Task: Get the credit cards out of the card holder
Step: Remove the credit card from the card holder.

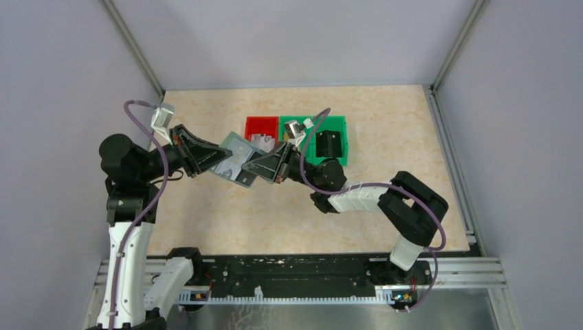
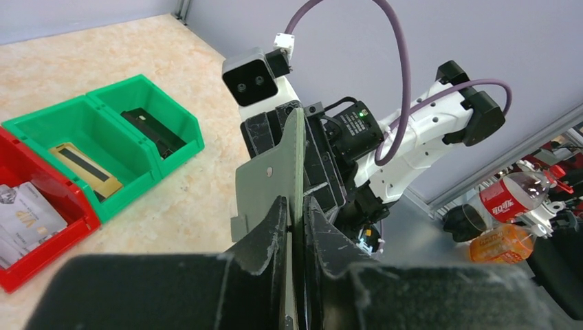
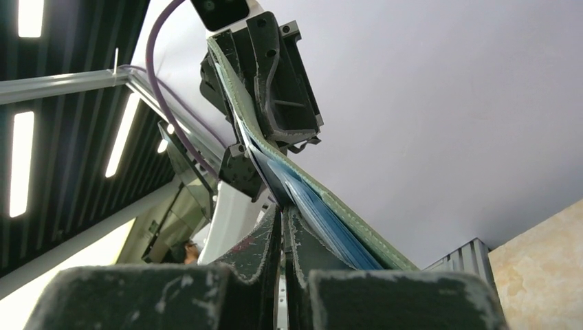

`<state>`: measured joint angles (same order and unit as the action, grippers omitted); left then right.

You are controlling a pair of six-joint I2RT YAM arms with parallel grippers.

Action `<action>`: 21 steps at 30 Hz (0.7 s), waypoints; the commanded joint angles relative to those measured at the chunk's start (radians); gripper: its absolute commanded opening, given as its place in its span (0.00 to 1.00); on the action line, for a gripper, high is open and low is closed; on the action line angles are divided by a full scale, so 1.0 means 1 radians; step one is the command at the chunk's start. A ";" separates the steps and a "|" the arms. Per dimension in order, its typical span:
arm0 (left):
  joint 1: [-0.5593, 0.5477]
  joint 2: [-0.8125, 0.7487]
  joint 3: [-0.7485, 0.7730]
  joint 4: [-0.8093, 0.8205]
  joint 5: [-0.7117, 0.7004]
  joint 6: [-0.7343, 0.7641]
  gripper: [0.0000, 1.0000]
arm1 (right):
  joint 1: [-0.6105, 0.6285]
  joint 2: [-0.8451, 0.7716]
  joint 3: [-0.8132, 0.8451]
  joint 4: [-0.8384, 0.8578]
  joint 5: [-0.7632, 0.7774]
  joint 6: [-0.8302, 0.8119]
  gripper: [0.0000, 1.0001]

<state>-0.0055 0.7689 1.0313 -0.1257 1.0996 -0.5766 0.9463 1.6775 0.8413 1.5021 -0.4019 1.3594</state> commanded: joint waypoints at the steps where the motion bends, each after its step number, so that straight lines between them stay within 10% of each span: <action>1: -0.011 0.022 0.048 -0.101 0.007 0.102 0.17 | 0.019 -0.034 -0.017 0.218 0.015 0.014 0.00; 21: -0.010 0.032 0.037 -0.049 0.071 0.031 0.08 | 0.016 -0.110 -0.122 0.165 0.059 -0.063 0.00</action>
<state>-0.0113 0.8104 1.0637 -0.1825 1.1404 -0.5701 0.9535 1.6287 0.7120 1.5127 -0.3622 1.3190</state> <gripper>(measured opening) 0.038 0.003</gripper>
